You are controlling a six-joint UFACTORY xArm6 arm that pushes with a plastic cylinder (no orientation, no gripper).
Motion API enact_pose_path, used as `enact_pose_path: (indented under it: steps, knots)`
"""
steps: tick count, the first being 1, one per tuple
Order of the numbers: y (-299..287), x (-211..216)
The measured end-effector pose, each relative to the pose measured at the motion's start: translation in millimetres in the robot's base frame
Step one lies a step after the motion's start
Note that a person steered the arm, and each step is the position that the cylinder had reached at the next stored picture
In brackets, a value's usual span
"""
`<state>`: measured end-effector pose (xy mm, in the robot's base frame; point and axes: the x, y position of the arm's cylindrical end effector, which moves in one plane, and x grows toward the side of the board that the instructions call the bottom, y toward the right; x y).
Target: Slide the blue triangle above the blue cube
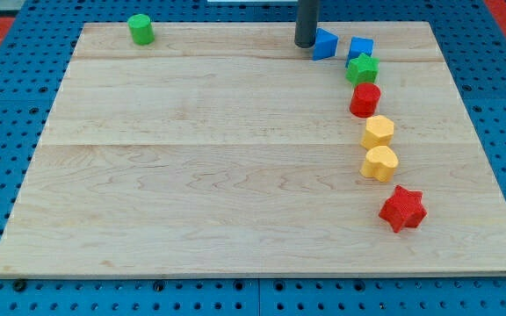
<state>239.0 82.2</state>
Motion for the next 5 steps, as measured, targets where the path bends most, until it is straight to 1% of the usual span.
enact_pose_path:
  steps: [1,3,5]
  knots:
    - [11.2,-1.0]
    - [11.6,-25.9]
    - [9.8,-35.5]
